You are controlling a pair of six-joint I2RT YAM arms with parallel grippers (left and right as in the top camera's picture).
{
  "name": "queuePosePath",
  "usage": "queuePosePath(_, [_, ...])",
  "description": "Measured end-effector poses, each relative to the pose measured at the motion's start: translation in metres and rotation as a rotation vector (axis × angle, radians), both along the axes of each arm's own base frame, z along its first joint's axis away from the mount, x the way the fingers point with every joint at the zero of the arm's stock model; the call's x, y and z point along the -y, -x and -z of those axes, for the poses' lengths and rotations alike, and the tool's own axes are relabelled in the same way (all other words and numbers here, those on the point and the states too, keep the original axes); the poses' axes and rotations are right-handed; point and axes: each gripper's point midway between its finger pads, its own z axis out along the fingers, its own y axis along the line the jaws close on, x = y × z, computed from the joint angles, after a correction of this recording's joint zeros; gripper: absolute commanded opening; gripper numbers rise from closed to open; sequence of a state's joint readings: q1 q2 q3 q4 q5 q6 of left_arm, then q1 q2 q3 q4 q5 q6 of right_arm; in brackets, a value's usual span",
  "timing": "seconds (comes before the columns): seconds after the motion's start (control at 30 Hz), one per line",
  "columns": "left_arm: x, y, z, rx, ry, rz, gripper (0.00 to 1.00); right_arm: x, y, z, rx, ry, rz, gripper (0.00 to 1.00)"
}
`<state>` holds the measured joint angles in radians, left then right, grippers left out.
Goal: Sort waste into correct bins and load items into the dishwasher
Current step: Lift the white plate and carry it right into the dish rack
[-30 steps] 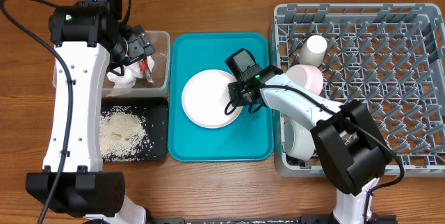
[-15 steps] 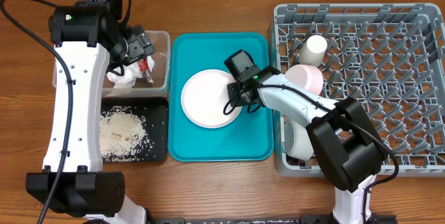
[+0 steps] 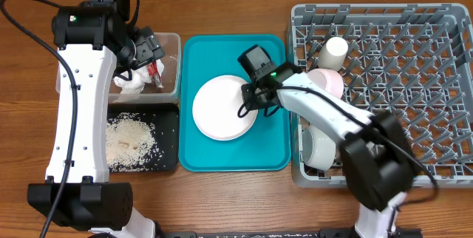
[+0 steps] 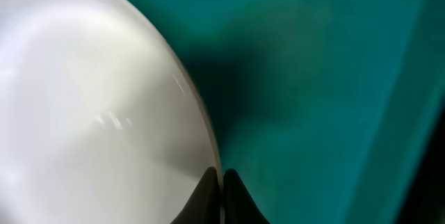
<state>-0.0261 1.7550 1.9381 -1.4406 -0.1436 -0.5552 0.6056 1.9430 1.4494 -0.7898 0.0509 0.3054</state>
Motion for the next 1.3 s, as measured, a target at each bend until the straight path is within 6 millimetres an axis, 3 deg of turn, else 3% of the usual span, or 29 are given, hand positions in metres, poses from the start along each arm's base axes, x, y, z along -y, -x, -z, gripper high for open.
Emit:
queuePosePath(0.1, [0.000, 0.000, 0.000, 0.000, 0.000, 0.000, 1.00, 0.005, -0.005, -0.057, 0.121, -0.022, 0.004, 0.04])
queuePosePath(0.2, [0.000, 0.000, 0.000, 0.000, 0.000, 0.000, 1.00, 0.029, -0.004, -0.127, 0.291, 0.010, 0.041, 0.04])
queuePosePath(0.33, [0.000, 0.000, 0.000, 0.000, 0.000, 0.000, 1.00, 0.103, 0.006, -0.204, 0.518, 0.228, 0.176, 0.04])
queuePosePath(0.43, [0.000, 0.000, 0.000, 0.000, 0.000, 0.000, 1.00, 0.163, 0.016, -0.230, 0.578, 0.491, 0.245, 0.04])
queuePosePath(0.6, [0.000, 0.000, 0.000, 0.000, 0.000, 0.000, 1.00, 0.239, 0.033, -0.236, 0.474, 0.846, 0.286, 0.04])
queuePosePath(0.8, [0.000, 0.000, 0.000, 0.000, 0.000, 0.000, 1.00, 0.300, 0.038, -0.221, 0.344, 0.969, 0.400, 0.04])
queuePosePath(1.07, [0.000, 0.000, 0.000, 0.000, 0.000, 0.000, 1.00, 0.341, 0.033, -0.189, 0.193, 1.036, 0.463, 0.04])
queuePosePath(1.3, [0.000, 0.000, 0.000, 0.000, 0.000, 0.000, 1.00, 0.338, 0.018, -0.181, 0.219, 0.985, 0.477, 0.04])
